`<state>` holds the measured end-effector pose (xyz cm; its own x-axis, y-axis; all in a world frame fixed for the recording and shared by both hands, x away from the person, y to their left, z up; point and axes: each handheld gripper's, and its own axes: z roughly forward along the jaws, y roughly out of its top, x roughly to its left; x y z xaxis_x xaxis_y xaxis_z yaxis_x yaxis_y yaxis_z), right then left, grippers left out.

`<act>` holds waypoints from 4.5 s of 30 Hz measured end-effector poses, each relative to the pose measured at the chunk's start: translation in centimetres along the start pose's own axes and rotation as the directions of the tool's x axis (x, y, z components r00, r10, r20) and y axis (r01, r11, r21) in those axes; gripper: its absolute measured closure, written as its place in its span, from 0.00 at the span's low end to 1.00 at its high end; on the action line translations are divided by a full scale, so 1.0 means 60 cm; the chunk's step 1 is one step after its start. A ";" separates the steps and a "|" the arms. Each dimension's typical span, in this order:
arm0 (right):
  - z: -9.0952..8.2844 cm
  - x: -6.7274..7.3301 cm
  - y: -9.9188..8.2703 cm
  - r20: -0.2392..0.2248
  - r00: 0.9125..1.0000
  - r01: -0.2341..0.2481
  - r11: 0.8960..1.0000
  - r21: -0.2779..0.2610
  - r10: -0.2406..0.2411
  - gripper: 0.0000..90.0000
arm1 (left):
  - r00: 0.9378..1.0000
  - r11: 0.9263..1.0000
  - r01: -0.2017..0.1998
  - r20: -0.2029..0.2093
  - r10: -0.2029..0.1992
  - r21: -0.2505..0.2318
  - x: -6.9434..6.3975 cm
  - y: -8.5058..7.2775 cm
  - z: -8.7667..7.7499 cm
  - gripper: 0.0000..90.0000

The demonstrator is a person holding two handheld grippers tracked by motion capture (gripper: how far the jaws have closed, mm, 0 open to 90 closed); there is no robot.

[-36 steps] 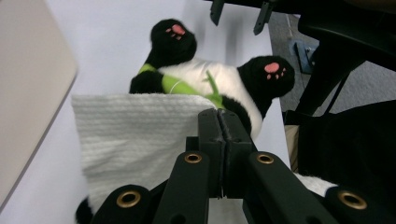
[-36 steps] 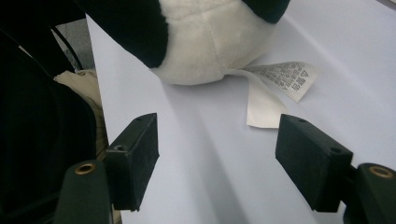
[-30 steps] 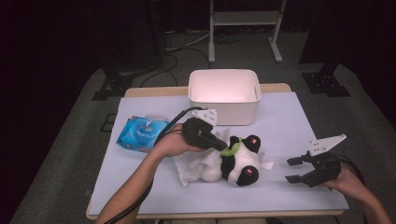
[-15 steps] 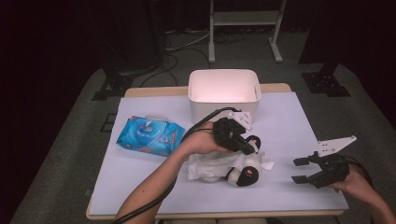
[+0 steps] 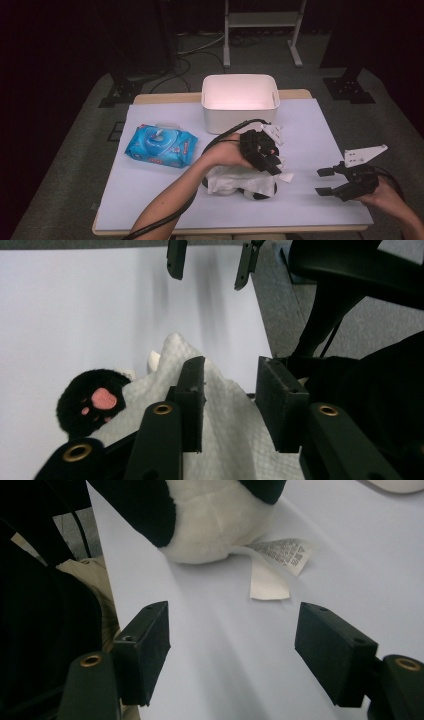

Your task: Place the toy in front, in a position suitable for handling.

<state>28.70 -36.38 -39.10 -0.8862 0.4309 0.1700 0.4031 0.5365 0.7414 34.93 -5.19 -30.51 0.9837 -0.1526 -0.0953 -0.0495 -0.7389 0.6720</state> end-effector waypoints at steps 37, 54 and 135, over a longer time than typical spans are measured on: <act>0.104 0.075 0.266 -0.108 0.934 0.349 0.935 0.063 -0.342 0.43 | 0.979 0.994 0.105 -0.169 -0.110 -0.037 -0.033 -0.142 -0.124 0.69; 0.197 0.075 0.287 -0.119 0.932 0.358 0.923 0.141 -0.343 0.67 | 0.972 0.989 0.140 -0.184 -0.148 -0.056 -0.035 -0.180 -0.136 0.68; 0.084 0.024 0.131 -0.055 0.977 0.212 0.973 0.092 -0.208 0.93 | 0.946 0.969 0.247 -0.220 -0.240 0.006 -0.027 -0.229 -0.076 0.51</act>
<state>31.73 -27.87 -36.30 -0.9617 0.2699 0.0476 0.2254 0.6801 0.6976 34.80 8.19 -36.22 0.9801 0.1772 -0.0895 0.1939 -0.7573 0.6236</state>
